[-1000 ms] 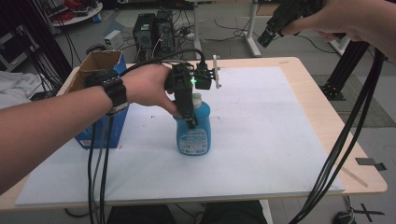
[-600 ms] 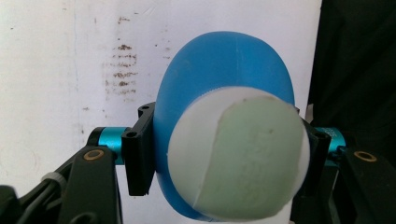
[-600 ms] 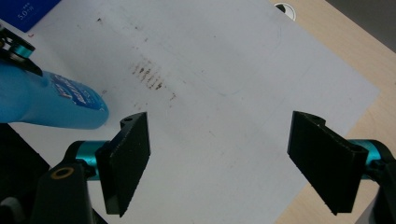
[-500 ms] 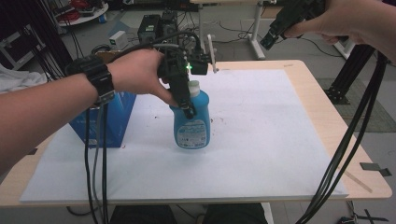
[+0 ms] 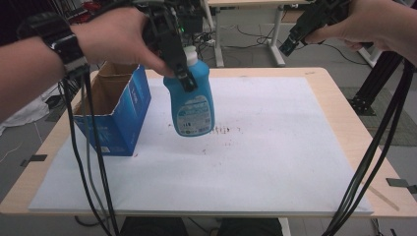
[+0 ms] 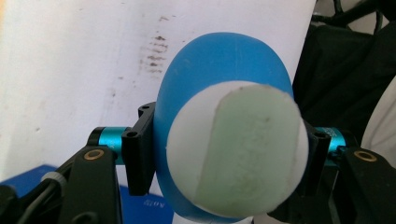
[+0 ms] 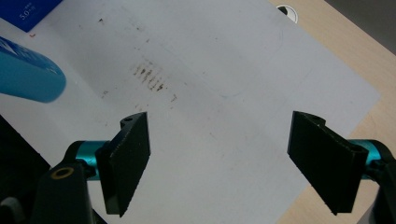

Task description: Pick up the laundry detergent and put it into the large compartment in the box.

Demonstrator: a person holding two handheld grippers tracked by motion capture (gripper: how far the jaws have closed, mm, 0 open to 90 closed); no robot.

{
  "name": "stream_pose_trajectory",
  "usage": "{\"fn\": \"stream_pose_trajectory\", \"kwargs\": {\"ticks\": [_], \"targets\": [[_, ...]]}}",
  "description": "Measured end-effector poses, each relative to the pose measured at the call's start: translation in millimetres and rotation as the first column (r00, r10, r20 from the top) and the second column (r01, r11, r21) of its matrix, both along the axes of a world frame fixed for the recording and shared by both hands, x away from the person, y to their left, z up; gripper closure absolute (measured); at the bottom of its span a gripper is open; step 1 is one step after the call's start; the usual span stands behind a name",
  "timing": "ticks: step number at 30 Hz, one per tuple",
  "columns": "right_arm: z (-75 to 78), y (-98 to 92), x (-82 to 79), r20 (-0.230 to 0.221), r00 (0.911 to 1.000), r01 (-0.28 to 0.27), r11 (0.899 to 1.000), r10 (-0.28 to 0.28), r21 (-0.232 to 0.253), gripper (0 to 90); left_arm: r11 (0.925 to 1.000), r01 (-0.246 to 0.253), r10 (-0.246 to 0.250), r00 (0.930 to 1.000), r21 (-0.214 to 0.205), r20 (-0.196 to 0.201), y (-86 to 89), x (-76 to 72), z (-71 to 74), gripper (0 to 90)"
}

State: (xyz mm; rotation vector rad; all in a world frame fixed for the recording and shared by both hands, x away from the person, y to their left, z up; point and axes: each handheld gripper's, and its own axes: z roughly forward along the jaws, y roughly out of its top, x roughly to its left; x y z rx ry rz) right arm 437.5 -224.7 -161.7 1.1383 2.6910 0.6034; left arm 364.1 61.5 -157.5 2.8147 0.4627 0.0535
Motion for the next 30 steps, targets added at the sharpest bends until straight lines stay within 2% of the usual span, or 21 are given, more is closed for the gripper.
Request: {"fn": "stream_pose_trajectory", "kwargs": {"ticks": [4,5,7,14,17,18,20,22,29,30], "targets": [[0.8,0.5,1.4,0.001,1.0,-0.003,1.0,0.003,-0.002,20.6,0.9977,-0.065,0.065,0.9978,-0.019,0.013,18.6,2.3,21.5,37.5],[0.9,0.7,1.7,0.002,1.0,-0.004,1.0,0.004,-0.003,20.6,0.9946,-0.1,0.101,0.9946,-0.028,0.025,29.4,3.2,31.9,37.5],[1.4,1.2,1.9,0.001,1.0,-0.004,1.0,0.004,-0.002,20.6,0.993,-0.114,0.115,0.9929,-0.031,0.031,35.2,4.0,37.3,37.5],[2.5,1.0,2.8,0.001,1.0,0.0,1.0,0.0,0.0,20.6,0.9747,-0.213,0.217,0.9748,-0.067,0.052,79.9,7.6,69.1,37.5],[2.5,0.6,3.0,-0.002,1.0,0.007,1.0,-0.007,0.001,20.6,0.9627,-0.259,0.264,0.9625,-0.079,0.063,99.6,7.7,77.9,37.6],[2.4,0.1,3.3,0.0,1.0,0.005,1.0,-0.005,-0.001,20.6,0.9614,-0.263,0.269,0.9607,-0.079,0.069,106.0,7.4,79.9,37.6],[2.5,-0.6,3.6,0.001,1.0,0.004,1.0,-0.004,0.0,20.6,0.9517,-0.296,0.302,0.9503,-0.082,0.076,118.0,6.8,82.0,37.6],[2.4,-0.9,3.8,0.002,1.0,0.004,1.0,-0.004,0.002,20.6,0.9459,-0.315,0.321,0.9433,-0.078,0.085,129.4,6.5,82.6,37.6],[3.0,0.1,3.6,-0.001,0.9999,0.011,1.0,-0.011,0.0,20.6,0.9126,-0.404,0.409,0.9063,-0.06,0.107,163.9,9.2,79.0,37.7],[3.5,0.0,3.7,-0.002,1.0,0.01,1.0,-0.01,-0.003,20.6,0.9056,-0.42,0.424,0.8989,-0.06,0.11,167.9,9.9,78.1,37.7]]}}
